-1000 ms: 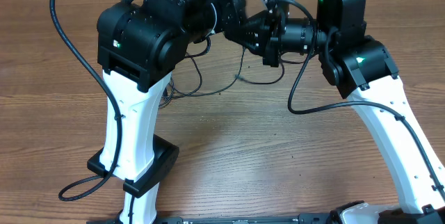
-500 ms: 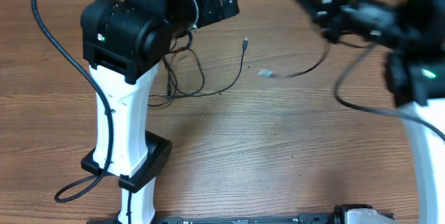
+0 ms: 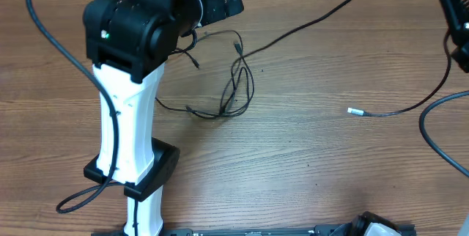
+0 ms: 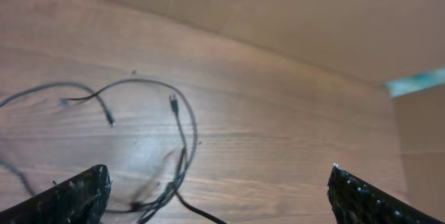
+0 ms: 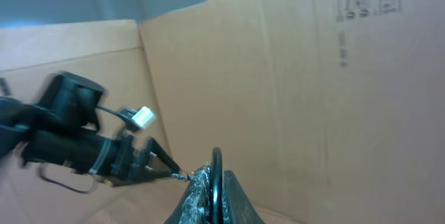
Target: Untangle cables
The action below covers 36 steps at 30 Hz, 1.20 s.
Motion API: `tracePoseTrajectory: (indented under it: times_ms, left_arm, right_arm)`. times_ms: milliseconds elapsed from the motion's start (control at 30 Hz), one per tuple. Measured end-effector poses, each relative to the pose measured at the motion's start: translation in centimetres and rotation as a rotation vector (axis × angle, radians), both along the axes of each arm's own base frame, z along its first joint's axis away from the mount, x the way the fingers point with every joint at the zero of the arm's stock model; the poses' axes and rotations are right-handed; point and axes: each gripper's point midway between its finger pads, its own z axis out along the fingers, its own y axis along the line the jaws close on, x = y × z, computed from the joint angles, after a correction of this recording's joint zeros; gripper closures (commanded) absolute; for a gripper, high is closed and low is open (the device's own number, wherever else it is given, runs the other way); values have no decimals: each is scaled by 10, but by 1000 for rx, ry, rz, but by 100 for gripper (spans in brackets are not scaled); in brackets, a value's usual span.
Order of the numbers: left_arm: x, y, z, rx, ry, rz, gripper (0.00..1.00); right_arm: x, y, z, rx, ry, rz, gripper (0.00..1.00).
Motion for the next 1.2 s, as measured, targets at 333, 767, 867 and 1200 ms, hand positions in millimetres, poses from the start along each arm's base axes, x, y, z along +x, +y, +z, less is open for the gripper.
tracePoseTrajectory:
  times_ms: [333, 767, 867, 1200]
  left_arm:
    - [14, -5, -79, 119, 236, 5, 0]
    - [9, -8, -117, 163, 360, -20, 3]
    - [5, -14, -125, 181, 383, -78, 1]
    - [8, -36, -122, 291, 276, -320, 0]
  right_arm:
    - [-44, 16, 75, 35, -312, 85, 96]
    - [20, -38, 73, 336, -193, 2, 96]
    - [35, -54, 65, 356, -164, -28, 96]
    - [50, -109, 43, 384, -73, -162, 96]
